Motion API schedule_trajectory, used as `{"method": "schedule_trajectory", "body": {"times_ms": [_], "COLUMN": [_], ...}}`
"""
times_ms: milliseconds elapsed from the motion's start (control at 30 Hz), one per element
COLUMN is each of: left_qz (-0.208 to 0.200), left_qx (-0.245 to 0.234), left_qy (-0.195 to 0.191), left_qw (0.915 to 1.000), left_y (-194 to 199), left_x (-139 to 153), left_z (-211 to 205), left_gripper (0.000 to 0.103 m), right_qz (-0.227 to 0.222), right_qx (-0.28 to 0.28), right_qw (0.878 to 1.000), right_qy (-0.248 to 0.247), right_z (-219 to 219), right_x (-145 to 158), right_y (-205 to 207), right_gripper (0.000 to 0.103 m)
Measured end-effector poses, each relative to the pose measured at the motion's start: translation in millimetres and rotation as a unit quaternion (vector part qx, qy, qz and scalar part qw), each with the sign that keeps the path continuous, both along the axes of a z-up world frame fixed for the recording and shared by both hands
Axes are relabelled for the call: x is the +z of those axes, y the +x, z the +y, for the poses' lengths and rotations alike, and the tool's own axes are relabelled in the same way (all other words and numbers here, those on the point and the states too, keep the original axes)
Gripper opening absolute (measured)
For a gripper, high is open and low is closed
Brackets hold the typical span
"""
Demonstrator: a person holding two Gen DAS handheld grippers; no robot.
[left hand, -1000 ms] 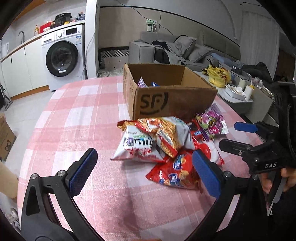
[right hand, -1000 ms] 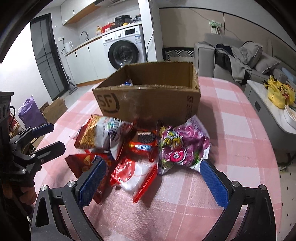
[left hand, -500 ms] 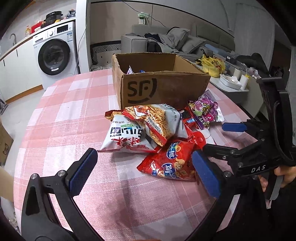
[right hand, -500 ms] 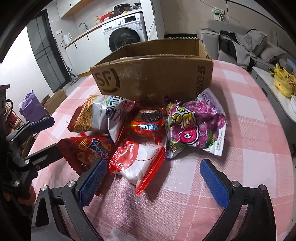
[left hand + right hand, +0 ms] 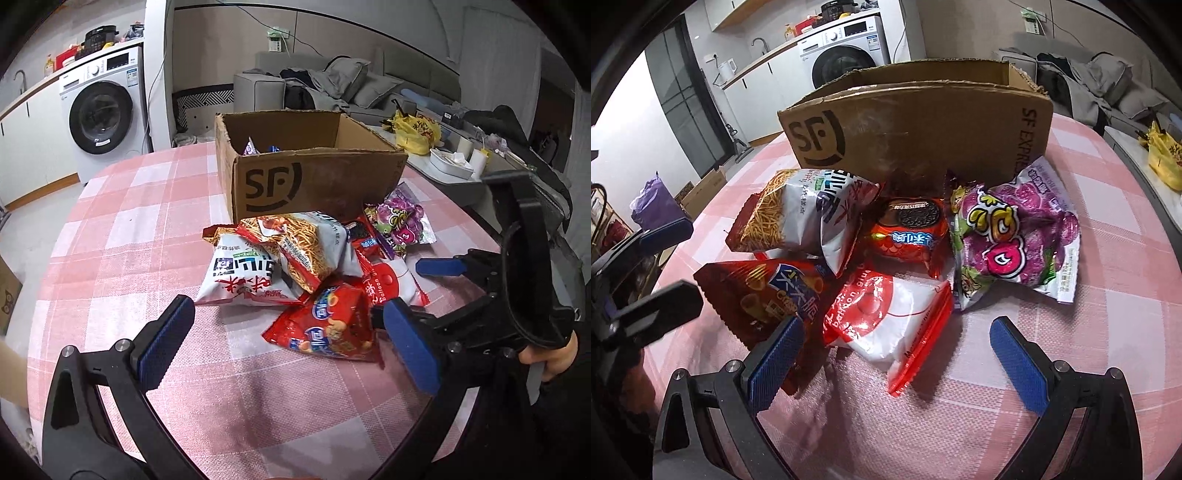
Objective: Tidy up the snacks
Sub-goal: 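Move both tools back over the remaining snack pile, then grasp the red cracker bag with the left tool while the right tool grasps the white-and-red pack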
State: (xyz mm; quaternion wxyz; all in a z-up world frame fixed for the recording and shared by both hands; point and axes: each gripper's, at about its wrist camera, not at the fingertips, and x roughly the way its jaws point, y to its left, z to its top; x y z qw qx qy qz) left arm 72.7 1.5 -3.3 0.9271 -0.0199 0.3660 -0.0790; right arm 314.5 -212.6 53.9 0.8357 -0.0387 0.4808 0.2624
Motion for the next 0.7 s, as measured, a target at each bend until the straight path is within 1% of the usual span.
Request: {"method": "schedule_trajectory", "body": {"times_ms": [100,167,433,633,700], "left_qz": [0.006,0.012,0.032,0.038,0.039], "left_qx": [0.002,0.003,-0.002,-0.009,-0.009], "left_qy": [0.007,0.004,0.005,0.009,0.007], "left_qw": [1.0000,0.9999,0.9995,0.9992,0.9992], "left_y": [2,5,13,14,15], "left_x": [-6,-10,-25,-32,-33], "left_z": [-1,-1,-2,-7,-7], "left_gripper": [0.102,0.102,0.102,0.102,0.102], "right_qz": [-0.012,-0.017,-0.006,-0.015,-0.014], "right_qx": [-0.008,-0.009,0.006,0.004,0.006], "right_qw": [1.000,0.999,0.999,0.999,0.999], "right_qy": [-0.021,-0.040,-0.042,-0.034,-0.029], "right_z": [5,6,-3,-2,1], "right_x": [-3,-5,-5,-3,-3], "right_y": [0,1,1,-1,-2], "right_gripper": [0.102,0.102,0.102,0.102,0.099]}}
